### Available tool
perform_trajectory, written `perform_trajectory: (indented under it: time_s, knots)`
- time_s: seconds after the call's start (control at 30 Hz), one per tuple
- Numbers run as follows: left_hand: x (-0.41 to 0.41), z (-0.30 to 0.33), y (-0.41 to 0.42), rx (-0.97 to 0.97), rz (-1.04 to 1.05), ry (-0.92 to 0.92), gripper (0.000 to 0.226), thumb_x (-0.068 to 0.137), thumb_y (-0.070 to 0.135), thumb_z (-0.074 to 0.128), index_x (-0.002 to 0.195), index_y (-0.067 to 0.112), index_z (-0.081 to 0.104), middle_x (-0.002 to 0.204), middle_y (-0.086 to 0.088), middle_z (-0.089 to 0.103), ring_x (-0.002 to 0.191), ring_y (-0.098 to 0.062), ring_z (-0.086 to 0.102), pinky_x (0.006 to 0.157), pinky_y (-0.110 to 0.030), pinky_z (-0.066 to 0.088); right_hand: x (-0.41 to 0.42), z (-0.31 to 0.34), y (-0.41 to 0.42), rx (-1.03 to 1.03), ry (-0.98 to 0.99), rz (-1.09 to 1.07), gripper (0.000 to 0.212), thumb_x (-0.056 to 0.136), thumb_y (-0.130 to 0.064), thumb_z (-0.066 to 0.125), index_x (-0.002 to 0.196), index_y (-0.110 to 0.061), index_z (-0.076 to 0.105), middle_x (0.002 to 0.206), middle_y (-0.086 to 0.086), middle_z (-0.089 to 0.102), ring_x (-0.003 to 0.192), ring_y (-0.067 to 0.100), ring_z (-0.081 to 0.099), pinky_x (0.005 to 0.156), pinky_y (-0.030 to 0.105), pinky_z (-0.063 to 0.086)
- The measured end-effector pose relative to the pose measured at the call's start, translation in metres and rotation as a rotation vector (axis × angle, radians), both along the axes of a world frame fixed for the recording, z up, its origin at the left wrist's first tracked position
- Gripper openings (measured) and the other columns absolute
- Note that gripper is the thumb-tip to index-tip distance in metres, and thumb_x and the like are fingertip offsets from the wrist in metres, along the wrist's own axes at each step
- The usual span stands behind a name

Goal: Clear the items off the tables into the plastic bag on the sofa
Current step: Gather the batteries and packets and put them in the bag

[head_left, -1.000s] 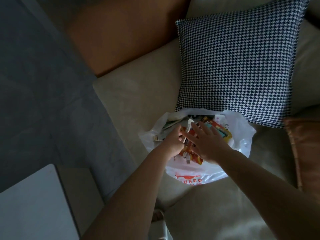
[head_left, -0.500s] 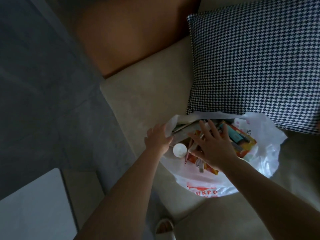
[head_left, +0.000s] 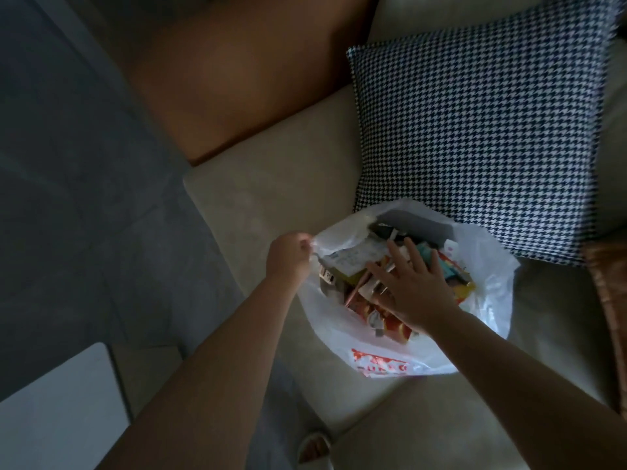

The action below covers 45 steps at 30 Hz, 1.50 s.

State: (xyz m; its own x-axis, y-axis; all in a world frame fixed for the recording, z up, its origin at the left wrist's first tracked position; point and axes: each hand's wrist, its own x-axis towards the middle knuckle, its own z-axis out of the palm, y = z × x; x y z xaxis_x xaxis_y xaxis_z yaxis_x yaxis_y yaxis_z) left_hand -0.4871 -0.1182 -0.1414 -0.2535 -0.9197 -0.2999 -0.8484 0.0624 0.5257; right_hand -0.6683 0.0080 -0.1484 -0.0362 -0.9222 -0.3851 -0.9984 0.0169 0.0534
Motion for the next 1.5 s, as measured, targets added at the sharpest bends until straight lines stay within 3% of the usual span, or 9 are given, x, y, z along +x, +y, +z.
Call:
perform_trajectory:
  time_s: [0.07,0.17,0.33,0.53,0.7,0.87,1.17,1.33,1.5]
  knots:
    - [-0.007,0.021,0.0,-0.044,-0.009,0.034,0.028,0.096,0.014,0.048,0.115,0.006,0.067,0.11,-0.014,0.07,0.104,-0.026,0.063,0.083,-0.026,0.043,-0.001,0.009,0.004,-0.018,-0.03,0.031,0.067,0.083,-0.069,0.019,0.143,-0.04,0.028,0.157,0.013,0.016,0.143,0.041,0.013,0.109,0.066,0.012]
    - [-0.019,0.058,-0.004,-0.124,0.009,0.125,0.028,0.096,0.013,0.048,0.115,0.004,0.067,0.113,-0.015,0.069,0.107,-0.026,0.062,0.088,-0.026,0.042,-0.001,0.034,0.005,0.056,-0.031,0.012,0.06,0.082,-0.062,0.029,0.129,-0.033,0.053,0.14,0.017,0.048,0.129,0.045,0.043,0.093,0.071,0.035]
    - [-0.038,0.111,-0.011,-0.026,-0.023,0.174,0.03,0.097,0.019,0.051,0.121,0.005,0.063,0.12,-0.013,0.065,0.113,-0.025,0.059,0.092,-0.026,0.043,-0.009,0.054,0.007,-0.051,-0.055,0.003,0.06,0.092,-0.058,0.032,0.147,-0.036,0.021,0.159,0.011,0.009,0.145,0.037,0.005,0.112,0.062,0.007]
    - [-0.034,0.107,0.022,0.128,-0.016,0.237,0.043,0.089,0.026,0.063,0.129,0.012,0.057,0.13,-0.006,0.059,0.119,-0.021,0.056,0.094,-0.027,0.041,-0.022,0.074,0.013,-0.027,-0.119,0.02,0.056,0.083,-0.057,0.048,0.132,-0.032,0.046,0.139,0.016,0.05,0.128,0.044,0.044,0.096,0.066,0.039]
    - [-0.037,0.105,0.037,0.128,0.016,0.273,0.043,0.091,0.031,0.059,0.132,0.018,0.054,0.135,-0.004,0.056,0.123,-0.018,0.052,0.092,-0.021,0.034,-0.037,0.08,0.026,-0.093,-0.153,0.052,0.059,0.093,-0.055,0.039,0.147,-0.037,0.021,0.159,0.005,0.011,0.146,0.033,0.005,0.115,0.054,0.007]
    - [-0.032,0.099,0.058,-0.014,-0.066,0.047,0.055,0.087,0.036,0.062,0.137,0.02,0.046,0.133,-0.006,0.052,0.124,-0.025,0.048,0.101,-0.035,0.041,-0.044,0.091,0.036,0.007,-0.173,0.055,0.062,0.094,-0.055,0.037,0.148,-0.038,0.012,0.16,0.004,0.003,0.147,0.03,-0.001,0.116,0.052,0.003]
    - [-0.012,0.104,0.117,-0.099,0.036,-0.113,0.08,0.088,0.034,0.062,0.151,0.028,0.013,0.158,-0.007,0.014,0.142,-0.028,0.02,0.112,-0.04,0.027,-0.031,0.109,0.034,-0.046,-0.159,-0.001,0.054,0.092,-0.049,0.044,0.139,-0.025,0.036,0.141,0.0,0.046,0.13,0.021,0.042,0.108,0.041,0.029]
    - [-0.004,0.108,0.127,-0.073,0.061,-0.167,0.053,0.087,0.038,0.058,0.136,0.024,0.04,0.13,-0.005,0.051,0.119,-0.026,0.051,0.091,-0.039,0.044,-0.013,0.112,0.025,-0.054,-0.168,0.013,0.041,0.088,-0.049,0.049,0.12,-0.024,0.052,0.115,-0.001,0.064,0.106,0.02,0.06,0.095,0.037,0.047]
    - [0.009,0.111,0.138,-0.011,0.017,-0.276,0.035,0.093,0.045,0.047,0.12,0.025,0.054,0.118,0.0,0.062,0.111,-0.023,0.059,0.087,-0.034,0.044,0.02,0.113,0.022,-0.083,-0.172,0.143,0.042,0.093,-0.05,0.04,0.123,-0.023,0.051,0.111,-0.003,0.065,0.098,0.016,0.063,0.087,0.031,0.048]
